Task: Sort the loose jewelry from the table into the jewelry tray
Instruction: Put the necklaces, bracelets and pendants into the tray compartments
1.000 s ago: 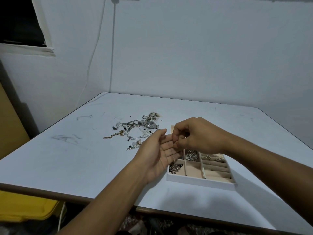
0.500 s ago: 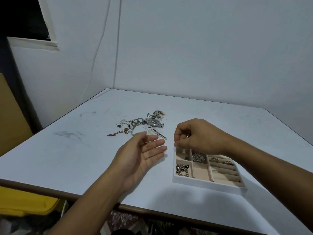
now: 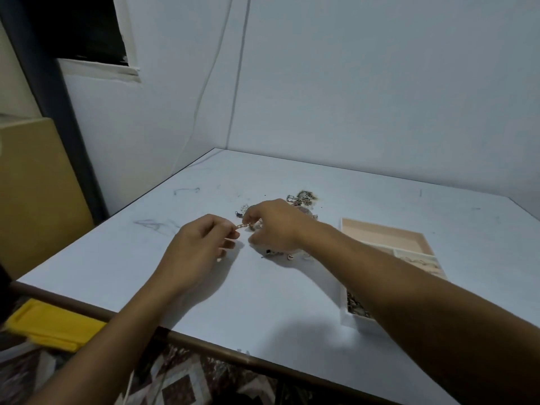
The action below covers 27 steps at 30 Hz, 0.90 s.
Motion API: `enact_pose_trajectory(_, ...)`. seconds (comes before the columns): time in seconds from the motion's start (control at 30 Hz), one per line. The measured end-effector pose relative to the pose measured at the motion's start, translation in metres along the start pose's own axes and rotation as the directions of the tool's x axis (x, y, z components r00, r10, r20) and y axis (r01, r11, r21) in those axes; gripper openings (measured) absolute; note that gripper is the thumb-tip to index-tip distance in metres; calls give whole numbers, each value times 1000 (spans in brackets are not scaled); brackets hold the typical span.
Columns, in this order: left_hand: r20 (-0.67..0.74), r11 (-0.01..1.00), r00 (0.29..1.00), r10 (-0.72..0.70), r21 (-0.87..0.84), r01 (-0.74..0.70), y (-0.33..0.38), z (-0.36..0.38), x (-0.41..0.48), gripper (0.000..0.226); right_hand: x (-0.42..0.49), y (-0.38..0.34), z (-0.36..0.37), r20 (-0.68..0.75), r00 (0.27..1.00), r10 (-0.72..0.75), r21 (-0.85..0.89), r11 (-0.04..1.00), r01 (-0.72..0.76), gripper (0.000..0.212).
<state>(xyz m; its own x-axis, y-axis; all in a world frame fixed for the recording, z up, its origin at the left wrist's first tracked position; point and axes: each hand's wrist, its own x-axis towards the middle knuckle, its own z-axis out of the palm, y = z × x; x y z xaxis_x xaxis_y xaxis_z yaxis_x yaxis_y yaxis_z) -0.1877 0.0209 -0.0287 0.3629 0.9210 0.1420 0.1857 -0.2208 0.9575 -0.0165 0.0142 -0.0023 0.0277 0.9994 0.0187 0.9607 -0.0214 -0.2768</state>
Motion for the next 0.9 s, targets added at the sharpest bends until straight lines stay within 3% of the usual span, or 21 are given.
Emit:
enact_pose_trajectory(0.13, 62, 919, 987, 151, 360, -164, -14, -17, 7, 15, 23, -14, 14, 28, 1000, 2, 11, 1000, -2, 42)
enact_pose_trajectory(0.3, 223, 771, 965, 136, 588, -245, -27, -23, 7, 30, 32, -22, 21, 9, 1000, -29, 6, 1000, 29, 24)
enact_pose_trajectory(0.43, 276, 713, 951, 137, 640, -288, -30, -21, -2, 32, 33, -22, 23, -7, 999, -32, 3, 999, 32, 5)
enact_pose_trajectory(0.57, 304, 673, 945, 119, 675, -302, -35, -19, -11, 39, 31, -21, 24, -13, 1000, -21, -33, 999, 20, 13)
enact_pose_trajectory(0.77, 286, 698, 949, 132, 653, -294, -32, -19, -16, 38, 23, -20, 25, 59, 995, -82, -185, 978, 92, 23)
enact_pose_trajectory(0.9, 217, 750, 962, 167, 605, -267, -31, -18, -13, 31, 19, -21, 12, 13, 996, -91, -133, 987, 92, 23)
